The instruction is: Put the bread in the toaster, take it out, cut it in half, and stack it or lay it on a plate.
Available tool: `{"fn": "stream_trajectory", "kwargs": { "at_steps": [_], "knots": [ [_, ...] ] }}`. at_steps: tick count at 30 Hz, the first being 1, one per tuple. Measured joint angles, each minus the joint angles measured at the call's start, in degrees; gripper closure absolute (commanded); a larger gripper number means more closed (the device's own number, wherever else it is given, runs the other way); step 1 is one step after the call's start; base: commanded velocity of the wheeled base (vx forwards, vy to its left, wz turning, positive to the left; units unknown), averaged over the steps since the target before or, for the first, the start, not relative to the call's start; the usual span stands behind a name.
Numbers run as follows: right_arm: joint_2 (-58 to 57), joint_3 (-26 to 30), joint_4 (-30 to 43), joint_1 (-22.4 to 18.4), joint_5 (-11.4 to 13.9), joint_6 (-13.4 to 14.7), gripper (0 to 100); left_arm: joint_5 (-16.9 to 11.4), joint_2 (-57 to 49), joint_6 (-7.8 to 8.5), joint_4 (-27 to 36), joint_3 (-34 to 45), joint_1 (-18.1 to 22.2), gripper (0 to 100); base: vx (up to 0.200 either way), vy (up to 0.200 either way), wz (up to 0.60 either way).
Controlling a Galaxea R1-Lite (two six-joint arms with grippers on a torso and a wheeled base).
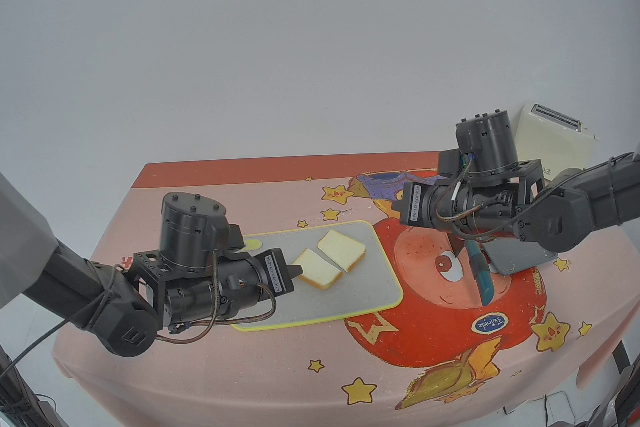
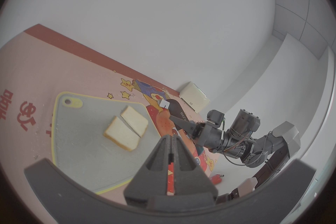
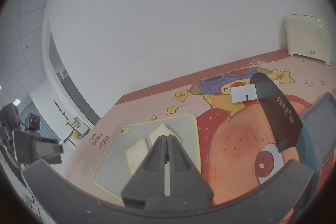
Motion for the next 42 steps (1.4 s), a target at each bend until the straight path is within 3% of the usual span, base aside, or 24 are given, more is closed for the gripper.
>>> {"fn": "stream_trajectory", "kwargs": {
  "at_steps": [6,9,18,30,42],
  "knots": [
    [3.7,-2.5,-1.0,1.3,-3.8,-0.3,100,1.3,3.1,-3.69,0.2,-3.2,0.1,100,0.000,0.000,0.00],
    [5.2,-3.4,-1.0,1.4,-5.0,-0.4,100,1.9,4.1,-4.49,0.2,-4.2,0.3,100,0.000,0.000,0.00],
    [9.0,-5.7,-1.1,1.4,-4.9,-0.3,100,3.5,5.0,-4.72,8.9,-6.3,1.9,100,0.000,0.000,0.00],
    [13.3,-7.3,-1.3,1.1,-4.6,-0.1,100,3.8,5.5,-4.82,10.3,-8.6,2.6,100,0.000,0.000,0.00],
    [17.1,-7.7,-6.3,1.4,-5.2,-0.3,100,3.8,6.6,-4.90,12.3,-8.7,3.0,100,0.000,0.000,0.00]
  ]
}}
